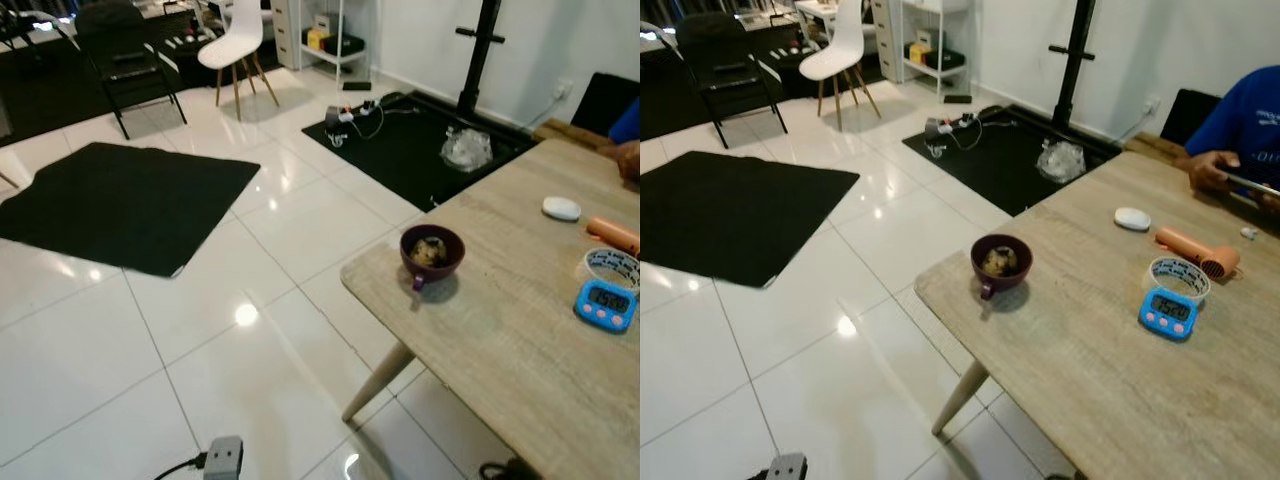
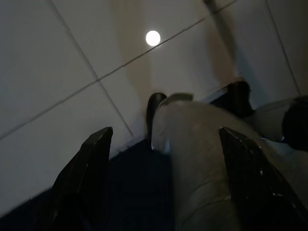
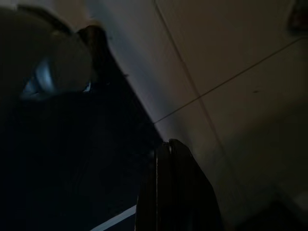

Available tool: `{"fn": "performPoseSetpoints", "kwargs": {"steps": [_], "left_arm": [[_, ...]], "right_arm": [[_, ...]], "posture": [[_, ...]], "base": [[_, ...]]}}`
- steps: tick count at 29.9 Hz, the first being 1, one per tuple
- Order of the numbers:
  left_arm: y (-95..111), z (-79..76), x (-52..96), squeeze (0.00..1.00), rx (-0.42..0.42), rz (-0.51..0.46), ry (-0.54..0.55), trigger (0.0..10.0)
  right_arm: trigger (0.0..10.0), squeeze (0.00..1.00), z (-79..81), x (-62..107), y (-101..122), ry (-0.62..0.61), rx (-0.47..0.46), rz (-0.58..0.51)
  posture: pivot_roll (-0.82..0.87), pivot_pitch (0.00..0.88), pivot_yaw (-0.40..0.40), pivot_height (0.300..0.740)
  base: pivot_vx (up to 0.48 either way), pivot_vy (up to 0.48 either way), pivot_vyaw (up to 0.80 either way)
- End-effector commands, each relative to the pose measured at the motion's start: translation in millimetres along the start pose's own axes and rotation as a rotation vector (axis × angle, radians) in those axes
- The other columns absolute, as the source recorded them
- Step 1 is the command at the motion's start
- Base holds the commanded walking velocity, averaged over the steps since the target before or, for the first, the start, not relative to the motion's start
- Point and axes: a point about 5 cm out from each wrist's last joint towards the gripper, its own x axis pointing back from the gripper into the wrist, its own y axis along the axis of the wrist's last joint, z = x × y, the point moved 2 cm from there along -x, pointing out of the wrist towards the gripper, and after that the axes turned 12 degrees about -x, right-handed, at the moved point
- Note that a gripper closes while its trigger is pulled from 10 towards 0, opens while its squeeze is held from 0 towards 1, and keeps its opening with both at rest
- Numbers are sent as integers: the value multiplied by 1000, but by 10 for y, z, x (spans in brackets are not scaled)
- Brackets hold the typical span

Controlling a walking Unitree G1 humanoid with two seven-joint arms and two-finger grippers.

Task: Restocking fridge

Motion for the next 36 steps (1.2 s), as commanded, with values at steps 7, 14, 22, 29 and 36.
{"fn": "performPoseSetpoints", "kwargs": {"steps": [7, 14, 22, 29, 36], "left_arm": [[1144, 84, -51, 0, 80, -354, -1, 10000], [1471, 172, 7, 0, 51, -449, 18, 10000], [1466, 224, 18, 0, 104, -459, 22, 10000], [1371, 231, 7, 0, 120, -433, 21, 10000], [1216, 259, -5, 0, 139, -389, 37, 10000]], "right_arm": [[10000, 0, 5, 0, 105, 9, -9, -38], [10000, 0, 65, -3, 55, 60, -2, -6], [10000, 0, 57, 1, -97, 51, 47, 64], [10000, 0, 33, 8, -177, 39, 59, 101], [10000, 0, 39, 11, -213, 48, 59, 134]], "posture": [[-18, 0, -4, 740], [-14, 0, -5, 740], [-14, 0, -5, 740], [-14, 0, -3, 740], [-15, 0, -3, 740]], "base": [[0, 0, 0], [0, 0, 0], [0, 0, 0], [0, 0, -449], [0, 0, -784]]}}
